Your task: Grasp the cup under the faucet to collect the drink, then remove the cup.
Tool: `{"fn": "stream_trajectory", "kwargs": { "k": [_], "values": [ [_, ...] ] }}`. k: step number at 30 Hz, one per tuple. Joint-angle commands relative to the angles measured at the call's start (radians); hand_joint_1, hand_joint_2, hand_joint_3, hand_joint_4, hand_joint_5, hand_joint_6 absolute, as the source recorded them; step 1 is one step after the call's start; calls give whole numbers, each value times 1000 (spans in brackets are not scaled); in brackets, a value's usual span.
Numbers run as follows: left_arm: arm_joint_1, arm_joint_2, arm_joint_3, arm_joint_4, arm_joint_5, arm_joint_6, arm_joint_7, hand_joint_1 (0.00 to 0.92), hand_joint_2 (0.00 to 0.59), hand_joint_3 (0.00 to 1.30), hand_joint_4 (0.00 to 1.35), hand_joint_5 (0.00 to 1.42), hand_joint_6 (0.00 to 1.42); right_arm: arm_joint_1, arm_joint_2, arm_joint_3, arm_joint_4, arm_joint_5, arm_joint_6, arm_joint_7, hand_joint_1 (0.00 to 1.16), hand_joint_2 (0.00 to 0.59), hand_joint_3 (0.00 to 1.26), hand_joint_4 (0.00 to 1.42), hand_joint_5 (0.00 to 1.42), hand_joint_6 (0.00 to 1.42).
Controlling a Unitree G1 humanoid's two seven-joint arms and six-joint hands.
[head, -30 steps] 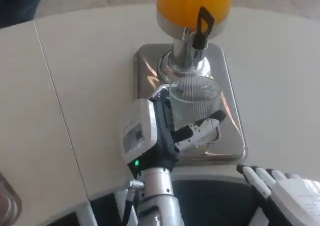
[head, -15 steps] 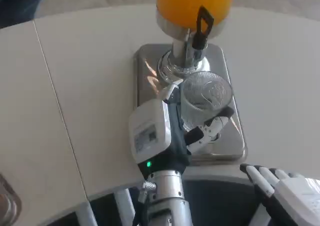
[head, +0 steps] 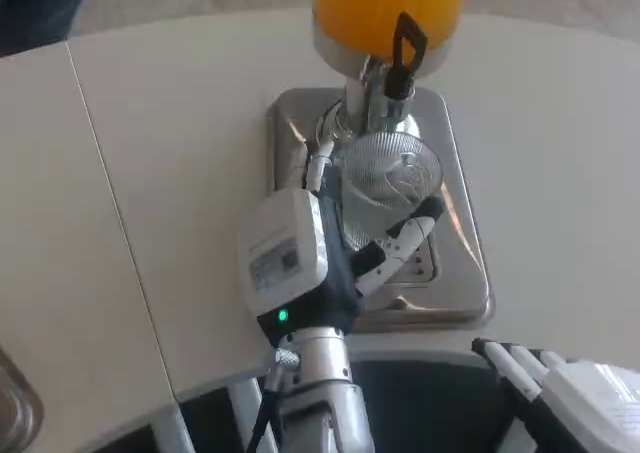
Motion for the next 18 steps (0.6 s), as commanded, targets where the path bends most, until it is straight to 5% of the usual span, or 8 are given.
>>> {"fn": "stream_trajectory", "kwargs": {
  "k": [1, 18],
  "values": [
    [-42, -6, 5, -13, -21, -15, -34, 109, 68, 201, 67, 334, 375, -5, -6, -3, 28, 13, 15, 0, 530, 423, 0, 0, 0, 0],
    [82, 107, 79, -203, -97, -129, -123, 1, 55, 114, 28, 249, 336, -54, 7, 48, 73, -7, 53, -11, 542, 421, 0, 0, 0, 0]
  ]
}}
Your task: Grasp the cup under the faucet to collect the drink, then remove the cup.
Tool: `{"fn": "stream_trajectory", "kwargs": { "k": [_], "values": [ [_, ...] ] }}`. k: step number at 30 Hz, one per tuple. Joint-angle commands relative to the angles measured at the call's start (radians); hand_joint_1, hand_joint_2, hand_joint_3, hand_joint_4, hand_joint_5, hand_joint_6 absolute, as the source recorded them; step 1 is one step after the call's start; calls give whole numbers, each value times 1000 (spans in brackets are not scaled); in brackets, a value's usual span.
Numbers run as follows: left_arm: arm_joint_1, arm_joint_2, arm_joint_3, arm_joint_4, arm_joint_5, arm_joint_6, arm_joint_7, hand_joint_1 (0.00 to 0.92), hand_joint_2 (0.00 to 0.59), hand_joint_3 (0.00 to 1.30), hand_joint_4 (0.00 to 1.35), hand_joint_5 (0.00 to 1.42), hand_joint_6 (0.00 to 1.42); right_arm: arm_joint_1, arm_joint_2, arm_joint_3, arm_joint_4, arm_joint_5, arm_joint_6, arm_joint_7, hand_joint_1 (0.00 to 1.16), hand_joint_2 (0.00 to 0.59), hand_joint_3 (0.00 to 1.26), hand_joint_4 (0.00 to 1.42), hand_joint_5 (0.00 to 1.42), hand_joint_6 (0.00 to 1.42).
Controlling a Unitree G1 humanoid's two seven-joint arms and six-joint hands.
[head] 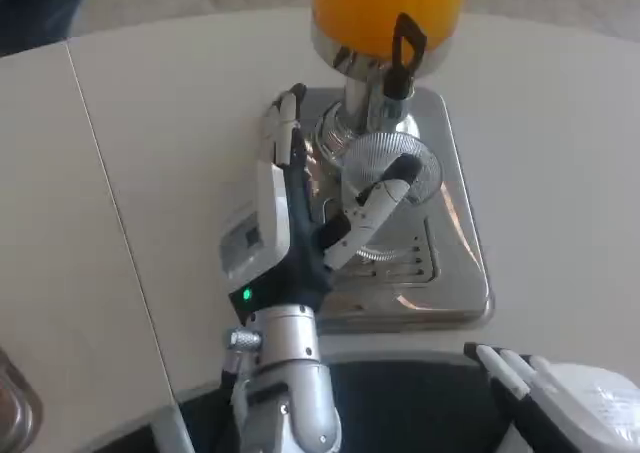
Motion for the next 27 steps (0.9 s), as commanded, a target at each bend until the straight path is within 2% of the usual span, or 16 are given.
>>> {"fn": "stream_trajectory", "kwargs": {
  "k": [1, 11, 15, 18, 21, 27],
  "values": [
    [60, 44, 31, -70, -16, -11, -51, 0, 55, 116, 30, 249, 335, -8, 7, 21, 11, -7, 11, -13, 542, 421, 0, 0, 0, 0],
    [177, 119, 89, -291, -44, 0, -200, 0, 65, 140, 105, 253, 320, -28, 8, 49, 23, -15, 18, -47, 544, 421, 0, 0, 0, 0],
    [231, 171, 121, -411, -60, -19, -291, 0, 77, 161, 122, 237, 289, -13, 10, 65, -32, -36, -12, -101, 550, 422, 0, 0, 0, 0],
    [273, 235, 136, -477, -56, -57, -347, 0, 78, 162, 120, 219, 274, -3, 24, 75, -46, -47, -7, -107, 556, 423, 0, 0, 0, 0],
    [354, 339, 198, -558, -79, -128, -413, 0, 83, 162, 103, 198, 261, 11, 42, 74, -48, -50, 1, -120, 560, 421, 0, 0, 0, 0],
    [499, 510, 308, -628, -125, -310, -499, 0, 91, 133, 33, 133, 220, 15, 77, 64, -66, -3, 4, -160, 557, 423, 0, 0, 0, 0]
  ]
}}
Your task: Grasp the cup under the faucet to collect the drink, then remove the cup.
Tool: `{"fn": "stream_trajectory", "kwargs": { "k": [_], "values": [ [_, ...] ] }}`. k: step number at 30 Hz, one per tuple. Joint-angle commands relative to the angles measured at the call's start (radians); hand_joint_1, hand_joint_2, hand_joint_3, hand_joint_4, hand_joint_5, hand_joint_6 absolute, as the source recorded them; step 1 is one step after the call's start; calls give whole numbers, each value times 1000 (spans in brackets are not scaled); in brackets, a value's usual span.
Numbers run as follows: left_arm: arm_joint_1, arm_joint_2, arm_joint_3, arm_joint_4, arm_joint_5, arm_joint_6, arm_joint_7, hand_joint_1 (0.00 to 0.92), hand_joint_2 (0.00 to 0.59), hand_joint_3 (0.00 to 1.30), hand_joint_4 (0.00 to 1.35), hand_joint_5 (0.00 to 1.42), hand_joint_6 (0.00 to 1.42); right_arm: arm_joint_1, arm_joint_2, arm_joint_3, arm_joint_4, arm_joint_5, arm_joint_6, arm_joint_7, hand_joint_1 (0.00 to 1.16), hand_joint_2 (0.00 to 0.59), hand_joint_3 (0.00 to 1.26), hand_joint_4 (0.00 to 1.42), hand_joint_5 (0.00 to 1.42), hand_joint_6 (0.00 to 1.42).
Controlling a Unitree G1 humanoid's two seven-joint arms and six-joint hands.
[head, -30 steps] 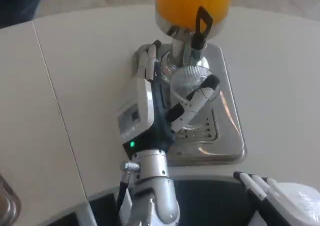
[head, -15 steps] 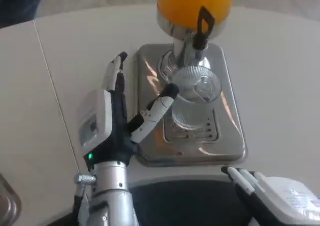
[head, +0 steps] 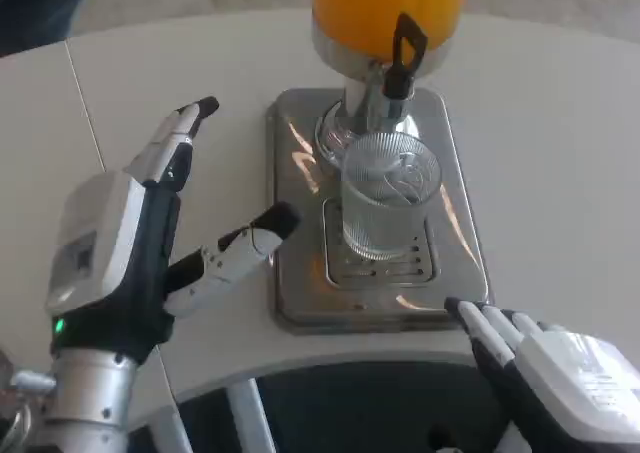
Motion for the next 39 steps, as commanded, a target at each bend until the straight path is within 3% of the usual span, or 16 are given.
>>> {"fn": "stream_trajectory", "kwargs": {
  "k": [1, 6, 11, 16, 20, 24, 34, 39],
  "values": [
    [115, 114, 73, -53, -33, -150, -59, 0, 91, 124, 18, 122, 218, 8, 27, -14, -30, 38, 5, -44, 556, 425, 0, 0, 0, 0],
    [235, 186, 129, -80, -40, -281, -98, 0, 93, 94, 0, 83, 183, 5, 50, -36, -53, 133, -5, -110, 537, 444, 0, 0, 0, 0],
    [341, 215, 158, -100, -20, -382, -128, 0, 94, 52, 0, 33, 137, -35, 46, -118, -11, 325, -27, -228, 479, 452, 0, 0, 0, 0],
    [447, 226, 188, -141, -6, -448, -155, 0, 98, 25, 0, 9, 122, -59, 37, -160, 11, 442, -73, -329, 434, 453, 0, 0, 0, 0],
    [494, 222, 206, -164, 4, -483, -170, 0, 99, 1, 0, 0, 104, -80, 28, -170, 14, 484, -80, -369, 370, 445, 0, 0, 0, 0],
    [532, 212, 217, -195, 18, -504, -188, 0, 99, 0, 0, 0, 101, -187, 20, -185, 75, 537, -55, -392, 266, 444, 0, 0, 0, 0],
    [588, 186, 255, -251, 29, -509, -216, 0, 99, 0, 0, 0, 97, -370, -29, -202, 254, 573, -48, -467, 262, 461, 0, 0, 0, 0],
    [626, 176, 273, -271, 32, -516, -229, 0, 99, 0, 0, 0, 97, -468, -53, -217, 341, 627, -17, -472, 267, 468, 0, 0, 0, 0]
  ]
}}
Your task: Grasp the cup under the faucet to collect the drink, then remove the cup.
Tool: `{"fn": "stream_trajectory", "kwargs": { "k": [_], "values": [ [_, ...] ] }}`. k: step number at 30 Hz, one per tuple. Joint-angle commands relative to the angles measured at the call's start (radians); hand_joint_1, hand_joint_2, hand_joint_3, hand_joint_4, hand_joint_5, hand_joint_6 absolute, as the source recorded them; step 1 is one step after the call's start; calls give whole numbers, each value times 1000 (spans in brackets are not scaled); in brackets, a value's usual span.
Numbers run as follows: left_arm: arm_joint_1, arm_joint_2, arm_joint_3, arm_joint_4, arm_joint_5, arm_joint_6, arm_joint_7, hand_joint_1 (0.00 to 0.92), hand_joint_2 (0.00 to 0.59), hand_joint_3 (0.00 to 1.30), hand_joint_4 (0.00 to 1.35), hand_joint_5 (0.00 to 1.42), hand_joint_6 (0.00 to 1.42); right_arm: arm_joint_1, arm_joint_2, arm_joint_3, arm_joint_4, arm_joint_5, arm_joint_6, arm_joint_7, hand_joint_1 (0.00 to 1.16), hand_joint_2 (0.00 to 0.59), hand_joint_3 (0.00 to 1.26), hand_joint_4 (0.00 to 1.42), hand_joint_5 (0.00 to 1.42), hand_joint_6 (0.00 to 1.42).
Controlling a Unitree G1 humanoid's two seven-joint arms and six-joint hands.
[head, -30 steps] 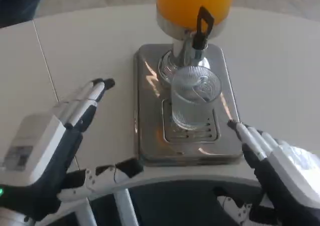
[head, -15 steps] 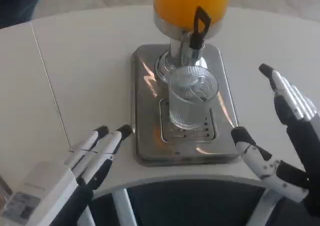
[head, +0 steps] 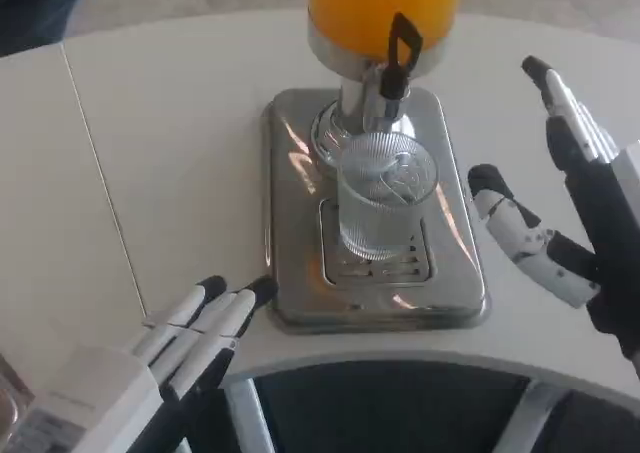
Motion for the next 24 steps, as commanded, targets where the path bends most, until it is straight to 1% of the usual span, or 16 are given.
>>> {"fn": "stream_trajectory", "kwargs": {
  "k": [1, 5, 11, 14, 17, 22, 24],
  "values": [
    [33, -13, 16, -29, 14, -16, -22, 0, 101, 0, 0, 0, 97, -74, -22, -6, 52, 23, 36, -22, 268, 470, 0, 0, 0, 0],
    [53, -23, 27, -48, 14, -18, -31, 0, 104, 0, 0, 0, 96, -150, -24, 7, 109, 54, 58, -28, 272, 474, 0, 0, 0, 1],
    [80, -33, 47, -63, 14, -29, -41, 0, 105, 3, 0, 0, 96, -252, -33, 29, 217, 118, 42, -43, 277, 476, 0, 0, 0, 5],
    [92, -38, 57, -66, 16, -37, -40, 0, 105, 5, 0, 0, 96, -291, -30, 50, 252, 129, 36, -57, 279, 476, 0, 0, 0, 9],
    [98, -45, 61, -70, 18, -37, -43, 0, 106, 7, 0, 0, 96, -317, -21, 76, 266, 132, 33, -75, 280, 477, 0, 0, 0, 11],
    [99, -56, 64, -76, 23, -34, -50, 0, 106, 7, 0, 0, 96, -333, -8, 111, 271, 153, 30, -94, 282, 480, 0, 0, 0, 14],
    [100, -59, 66, -78, 27, -32, -52, 0, 106, 7, 0, 0, 96, -339, 3, 137, 267, 160, 18, -100, 283, 481, 0, 0, 0, 10]
  ]
}}
